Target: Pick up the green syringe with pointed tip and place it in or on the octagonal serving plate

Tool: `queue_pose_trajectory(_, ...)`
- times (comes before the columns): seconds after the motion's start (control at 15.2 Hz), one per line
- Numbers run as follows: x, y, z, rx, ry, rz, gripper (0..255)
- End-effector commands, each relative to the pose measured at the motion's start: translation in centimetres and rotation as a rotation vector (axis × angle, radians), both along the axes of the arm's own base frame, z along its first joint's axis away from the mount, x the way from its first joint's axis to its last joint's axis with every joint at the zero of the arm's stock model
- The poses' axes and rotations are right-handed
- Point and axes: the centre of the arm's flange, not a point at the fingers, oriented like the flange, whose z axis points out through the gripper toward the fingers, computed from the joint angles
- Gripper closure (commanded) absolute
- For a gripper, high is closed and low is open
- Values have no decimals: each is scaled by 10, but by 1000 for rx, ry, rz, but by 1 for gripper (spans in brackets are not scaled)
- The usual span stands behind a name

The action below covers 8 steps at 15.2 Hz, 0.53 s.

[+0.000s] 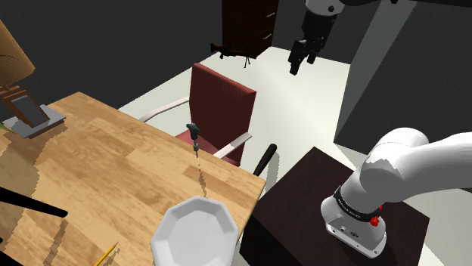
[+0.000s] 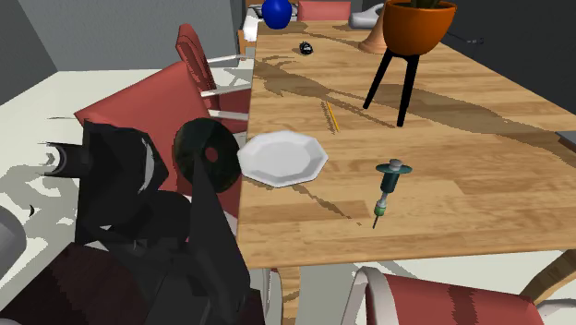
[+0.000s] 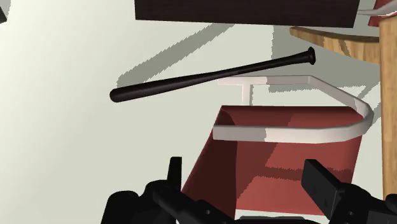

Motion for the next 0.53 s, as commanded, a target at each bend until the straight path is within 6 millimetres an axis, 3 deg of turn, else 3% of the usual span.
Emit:
queue_pose_trajectory(0.0,0,0,0,0,0,0,0)
queue_pose_trajectory(0.46,33,80,-23,26,25,-5,0)
